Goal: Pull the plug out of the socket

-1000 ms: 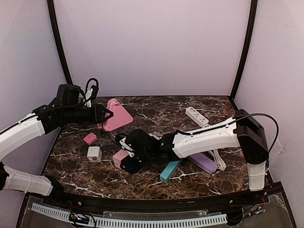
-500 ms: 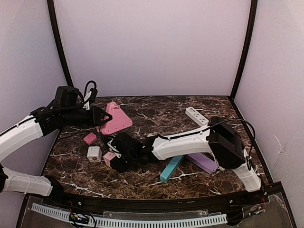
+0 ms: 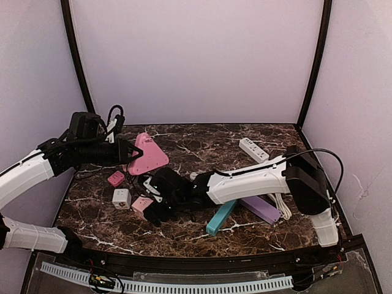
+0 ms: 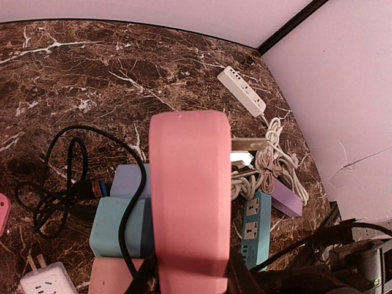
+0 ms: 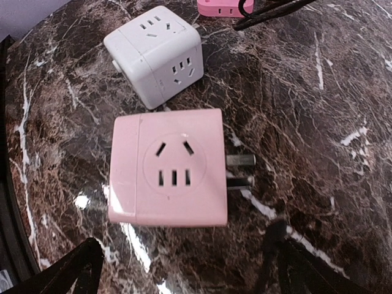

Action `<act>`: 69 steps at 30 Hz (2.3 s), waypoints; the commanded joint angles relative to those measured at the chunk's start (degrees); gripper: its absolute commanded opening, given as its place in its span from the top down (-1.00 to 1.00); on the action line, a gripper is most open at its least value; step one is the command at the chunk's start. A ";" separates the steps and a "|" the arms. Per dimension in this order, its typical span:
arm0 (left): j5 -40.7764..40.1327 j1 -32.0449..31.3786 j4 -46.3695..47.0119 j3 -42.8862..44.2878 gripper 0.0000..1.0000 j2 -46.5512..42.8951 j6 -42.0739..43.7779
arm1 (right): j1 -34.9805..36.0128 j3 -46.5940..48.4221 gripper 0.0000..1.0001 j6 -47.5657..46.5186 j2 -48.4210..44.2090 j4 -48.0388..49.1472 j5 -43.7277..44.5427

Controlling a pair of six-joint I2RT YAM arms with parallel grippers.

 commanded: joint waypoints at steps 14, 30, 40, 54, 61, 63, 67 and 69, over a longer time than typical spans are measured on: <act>-6.51 -3.87 2.02 -0.46 0.99 3.30 11.18 | -0.38 -26.37 -0.96 16.40 -35.94 -4.85 8.58; -13.09 -20.02 9.86 -0.82 0.99 4.49 24.78 | -13.51 -22.80 -0.76 29.35 -46.08 -10.36 -8.85; -25.46 -23.07 7.85 1.33 0.99 8.13 19.85 | -12.18 -18.84 -0.57 37.75 -40.93 -6.97 -13.31; -24.32 -27.83 14.08 -3.87 0.99 7.61 26.65 | -13.09 -22.08 -0.18 36.14 -40.20 -4.30 -7.77; -17.52 -27.93 12.61 -4.65 0.99 6.53 32.19 | -13.30 -20.45 -0.47 24.49 -38.14 -9.13 -13.50; -17.05 -27.89 12.24 -4.50 0.99 6.73 32.79 | -13.32 -20.80 -0.57 24.02 -37.59 -9.18 -14.54; -21.31 -28.58 11.69 -4.51 0.99 7.67 33.12 | -13.87 -22.10 -0.61 28.76 -36.46 -9.04 -16.80; -25.16 -29.14 11.51 -4.95 0.99 8.60 33.56 | -14.08 -22.85 -0.65 32.07 -36.03 -8.11 -17.22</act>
